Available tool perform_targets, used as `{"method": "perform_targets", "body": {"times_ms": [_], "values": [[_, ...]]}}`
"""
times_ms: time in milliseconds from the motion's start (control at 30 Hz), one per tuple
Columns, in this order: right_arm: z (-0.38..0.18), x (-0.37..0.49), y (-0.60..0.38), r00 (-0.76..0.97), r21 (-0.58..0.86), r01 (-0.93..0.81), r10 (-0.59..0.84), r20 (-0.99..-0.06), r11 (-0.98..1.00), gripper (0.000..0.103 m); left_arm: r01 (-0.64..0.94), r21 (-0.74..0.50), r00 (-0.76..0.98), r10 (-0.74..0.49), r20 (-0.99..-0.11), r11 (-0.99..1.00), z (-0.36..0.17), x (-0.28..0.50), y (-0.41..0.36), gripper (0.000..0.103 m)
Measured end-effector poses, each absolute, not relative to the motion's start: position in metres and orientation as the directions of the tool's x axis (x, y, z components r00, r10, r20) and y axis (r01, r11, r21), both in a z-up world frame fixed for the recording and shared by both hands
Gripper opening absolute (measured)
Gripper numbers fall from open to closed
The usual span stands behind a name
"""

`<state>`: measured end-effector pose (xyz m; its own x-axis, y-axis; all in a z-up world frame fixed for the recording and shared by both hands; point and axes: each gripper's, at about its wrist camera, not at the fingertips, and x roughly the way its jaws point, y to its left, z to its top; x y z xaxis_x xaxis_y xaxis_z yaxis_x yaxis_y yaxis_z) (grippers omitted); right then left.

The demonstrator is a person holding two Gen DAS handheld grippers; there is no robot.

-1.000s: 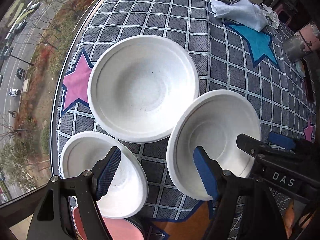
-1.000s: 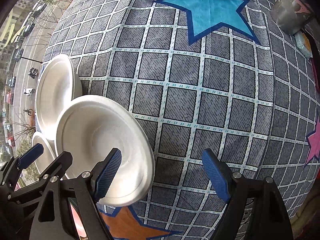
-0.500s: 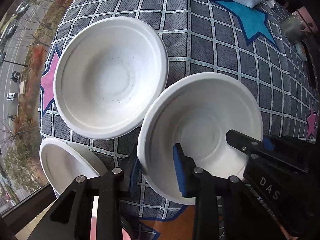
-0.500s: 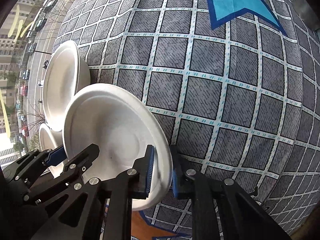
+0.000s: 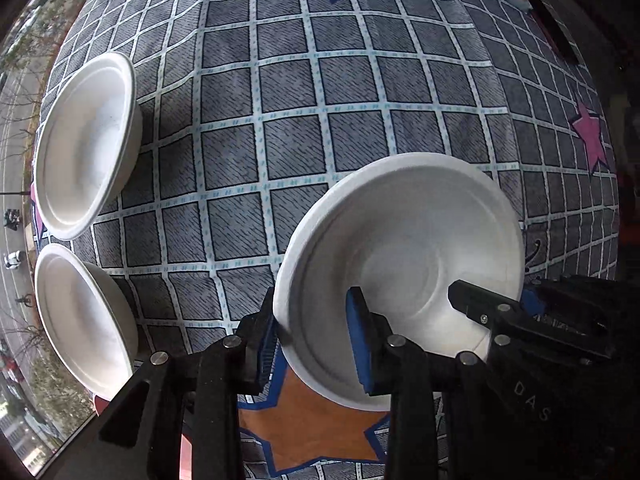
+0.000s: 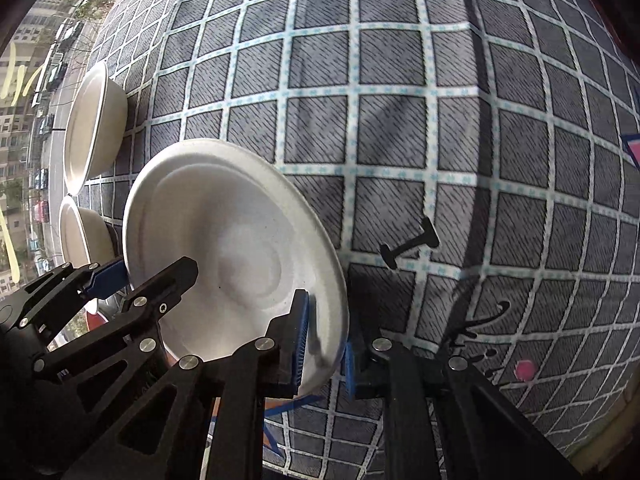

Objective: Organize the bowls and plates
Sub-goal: 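Carry the white bowl with both grippers and set it on the cloth, release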

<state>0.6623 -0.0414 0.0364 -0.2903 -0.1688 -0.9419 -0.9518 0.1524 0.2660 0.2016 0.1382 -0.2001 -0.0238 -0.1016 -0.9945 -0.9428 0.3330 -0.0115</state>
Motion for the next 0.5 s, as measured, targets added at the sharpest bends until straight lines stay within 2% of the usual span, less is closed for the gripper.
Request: {"method": "perform_targets", "body": {"times_ms": [500], "values": [[0.039,0.702,-0.167,-0.238,0.172,-0.938,-0.200,-0.950,0.301,0.018,-0.844,-0.067,-0.025,-0.163,-0.986,0.532,-0.218,0.292,0.027,0.035]]}}
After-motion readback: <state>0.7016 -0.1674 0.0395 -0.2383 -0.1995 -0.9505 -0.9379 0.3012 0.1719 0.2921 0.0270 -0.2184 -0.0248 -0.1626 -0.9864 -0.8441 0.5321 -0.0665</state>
